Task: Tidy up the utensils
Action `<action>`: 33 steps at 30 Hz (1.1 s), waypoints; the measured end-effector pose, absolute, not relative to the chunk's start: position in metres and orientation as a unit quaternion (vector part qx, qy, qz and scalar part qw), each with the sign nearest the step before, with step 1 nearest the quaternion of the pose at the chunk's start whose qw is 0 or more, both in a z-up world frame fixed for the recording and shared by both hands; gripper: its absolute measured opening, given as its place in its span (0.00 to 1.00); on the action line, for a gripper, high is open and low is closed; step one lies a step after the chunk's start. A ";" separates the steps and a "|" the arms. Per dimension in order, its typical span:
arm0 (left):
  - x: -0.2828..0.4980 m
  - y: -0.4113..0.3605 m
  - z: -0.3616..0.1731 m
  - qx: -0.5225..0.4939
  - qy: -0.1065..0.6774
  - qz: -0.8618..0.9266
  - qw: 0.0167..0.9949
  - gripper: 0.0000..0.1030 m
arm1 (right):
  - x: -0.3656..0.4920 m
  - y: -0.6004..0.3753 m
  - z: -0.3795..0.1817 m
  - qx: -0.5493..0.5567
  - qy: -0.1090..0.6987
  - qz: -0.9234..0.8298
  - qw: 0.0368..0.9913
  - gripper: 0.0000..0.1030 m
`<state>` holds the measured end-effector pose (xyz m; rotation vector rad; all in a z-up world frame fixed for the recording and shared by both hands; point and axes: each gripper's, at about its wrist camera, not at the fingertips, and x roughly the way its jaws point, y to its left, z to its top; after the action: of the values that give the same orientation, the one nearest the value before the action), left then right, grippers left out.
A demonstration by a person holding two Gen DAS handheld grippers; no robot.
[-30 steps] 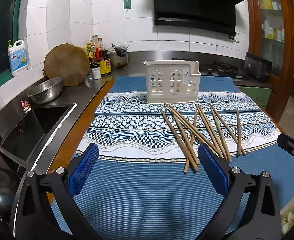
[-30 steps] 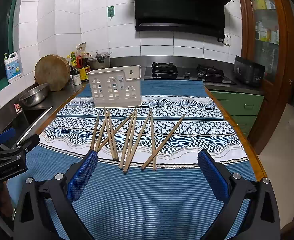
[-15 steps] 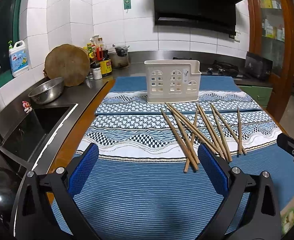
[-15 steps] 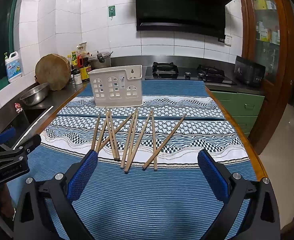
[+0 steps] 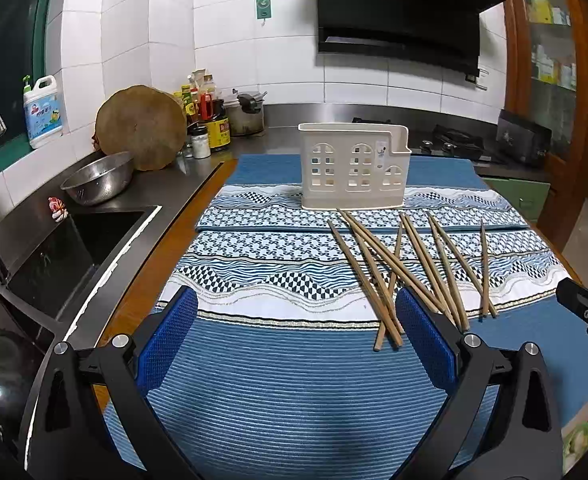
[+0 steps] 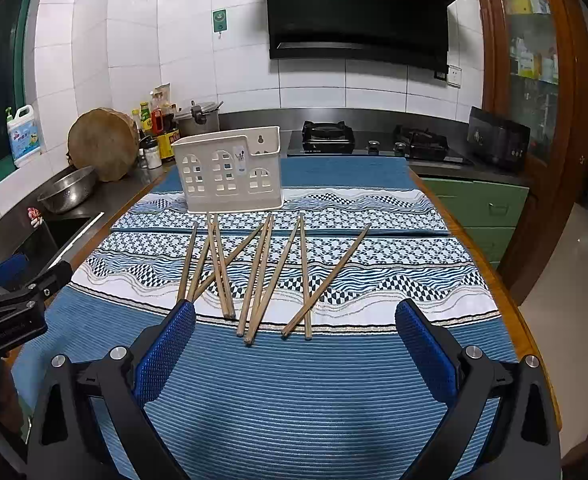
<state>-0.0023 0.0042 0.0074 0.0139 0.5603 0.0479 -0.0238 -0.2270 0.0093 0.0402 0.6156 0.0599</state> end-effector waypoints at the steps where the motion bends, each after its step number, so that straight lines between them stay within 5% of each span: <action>1: -0.002 0.005 0.007 0.005 0.277 0.024 0.960 0.95 | -0.023 -0.227 0.009 0.020 0.304 0.030 0.952 0.94; 33: 0.030 0.004 0.001 -0.002 0.285 0.026 0.958 0.94 | 0.008 -0.235 -0.004 0.027 0.323 0.031 0.946 0.94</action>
<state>0.0305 0.0039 0.0006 -0.0049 0.5781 0.0522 0.0082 -0.2352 -0.0037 0.0546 0.6572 0.0627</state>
